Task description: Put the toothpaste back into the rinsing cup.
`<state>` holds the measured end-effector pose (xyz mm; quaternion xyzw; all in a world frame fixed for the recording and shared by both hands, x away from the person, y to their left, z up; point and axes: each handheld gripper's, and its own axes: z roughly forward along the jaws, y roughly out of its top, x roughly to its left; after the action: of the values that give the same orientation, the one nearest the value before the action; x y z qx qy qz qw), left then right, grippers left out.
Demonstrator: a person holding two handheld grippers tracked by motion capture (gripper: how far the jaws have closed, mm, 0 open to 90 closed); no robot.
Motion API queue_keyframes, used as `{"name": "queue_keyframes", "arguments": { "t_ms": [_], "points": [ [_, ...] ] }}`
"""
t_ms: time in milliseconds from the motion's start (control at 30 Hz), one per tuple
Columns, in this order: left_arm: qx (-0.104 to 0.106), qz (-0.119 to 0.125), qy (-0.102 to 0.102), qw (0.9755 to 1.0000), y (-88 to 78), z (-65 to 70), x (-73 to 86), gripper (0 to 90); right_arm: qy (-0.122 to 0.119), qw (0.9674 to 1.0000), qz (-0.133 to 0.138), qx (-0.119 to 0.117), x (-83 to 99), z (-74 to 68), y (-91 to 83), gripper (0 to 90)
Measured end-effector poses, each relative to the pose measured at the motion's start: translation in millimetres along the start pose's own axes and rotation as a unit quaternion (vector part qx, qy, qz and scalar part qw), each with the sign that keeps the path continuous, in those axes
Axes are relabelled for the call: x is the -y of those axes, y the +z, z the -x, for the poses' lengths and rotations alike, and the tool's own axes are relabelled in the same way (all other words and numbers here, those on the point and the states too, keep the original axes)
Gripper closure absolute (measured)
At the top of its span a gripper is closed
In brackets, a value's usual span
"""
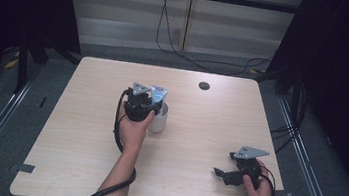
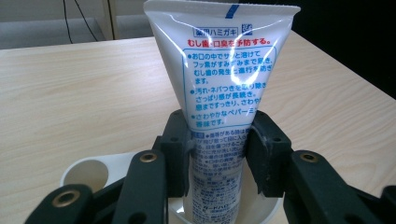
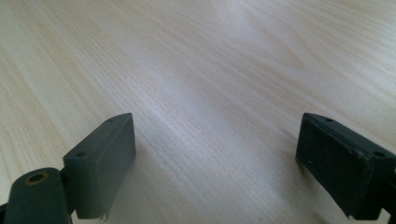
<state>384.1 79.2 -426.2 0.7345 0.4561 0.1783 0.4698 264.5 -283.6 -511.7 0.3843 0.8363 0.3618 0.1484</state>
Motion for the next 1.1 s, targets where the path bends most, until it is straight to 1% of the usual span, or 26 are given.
{"name": "queue_keyframes", "arguments": {
  "t_ms": [167,200,267,467,1100],
  "points": [
    [0.001,-0.004,0.003,1.0,0.2,0.3,2.6,62.2,0.0,1.0,0.0,0.0,0.0,0.0,0.0,11.4],
    [0.0,-0.004,0.001,1.0,0.4,0.7,3.3,62.2,0.0,1.0,0.0,0.0,0.0,0.0,0.0,11.4],
    [0.0,-0.009,0.007,0.9999,0.7,0.7,4.0,62.1,0.0,1.0,0.0,0.0,0.0,0.0,0.0,11.4],
    [-0.003,-0.015,0.012,0.9998,1.8,1.9,6.3,61.7,0.0,1.0,0.0,0.0,0.0,0.0,0.0,11.4],
    [-0.005,-0.025,0.008,0.9996,1.0,3.2,5.7,59.4,0.0,1.0,0.0,0.0,0.0,0.0,0.0,11.4]
  ]
}}
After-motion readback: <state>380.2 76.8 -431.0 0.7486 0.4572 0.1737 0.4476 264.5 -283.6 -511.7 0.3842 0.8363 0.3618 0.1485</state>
